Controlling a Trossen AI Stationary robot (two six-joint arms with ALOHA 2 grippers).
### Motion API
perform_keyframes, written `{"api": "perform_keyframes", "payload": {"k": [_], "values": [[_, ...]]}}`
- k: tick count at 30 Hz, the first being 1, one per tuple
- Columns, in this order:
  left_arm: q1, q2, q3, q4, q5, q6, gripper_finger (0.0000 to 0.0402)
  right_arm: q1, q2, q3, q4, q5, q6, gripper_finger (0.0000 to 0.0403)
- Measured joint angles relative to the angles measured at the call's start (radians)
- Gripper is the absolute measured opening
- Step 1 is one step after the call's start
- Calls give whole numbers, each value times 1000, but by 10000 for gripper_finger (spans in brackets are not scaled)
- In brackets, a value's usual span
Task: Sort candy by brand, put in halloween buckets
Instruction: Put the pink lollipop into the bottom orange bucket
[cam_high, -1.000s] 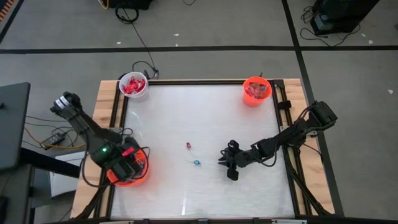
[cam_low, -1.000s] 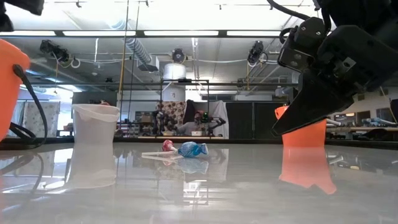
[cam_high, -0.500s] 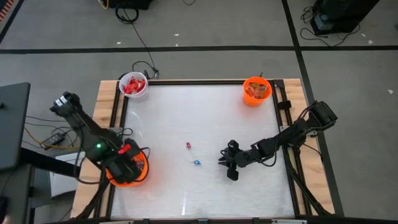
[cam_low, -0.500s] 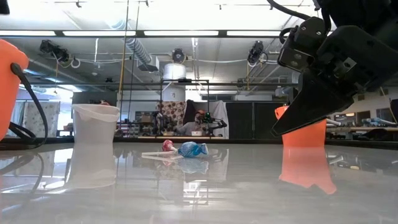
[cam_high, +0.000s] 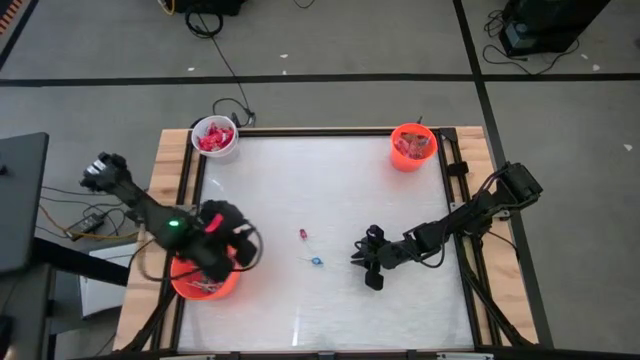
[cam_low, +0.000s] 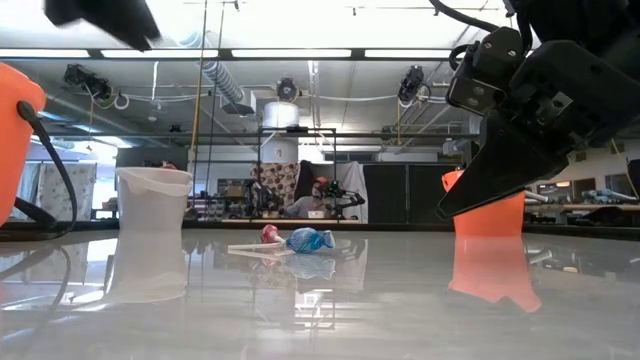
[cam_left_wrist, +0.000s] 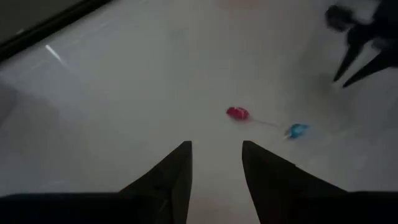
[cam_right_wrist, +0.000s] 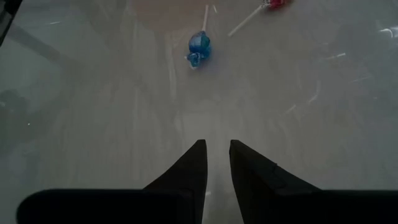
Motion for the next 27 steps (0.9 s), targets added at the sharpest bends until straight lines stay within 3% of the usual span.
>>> {"api": "perform_keyframes", "payload": {"k": [4, 9, 14, 20, 27], "values": [[103, 71, -65, 205, 20, 211, 147, 0, 0, 0, 0, 0, 0, 83], [218, 193, -92, 452, 82, 580, 147, 0, 0, 0, 0, 0, 0, 83], [323, 315, -92, 616, 239, 941, 147, 0, 0, 0, -1, 0, 0, 83], [392, 456, -92, 735, 292, 1216, 147, 0, 0, 0, -1, 0, -5, 83], [429, 609, -89, 847, 489, 1454, 147, 0, 0, 0, -1, 0, -31, 83]]}}
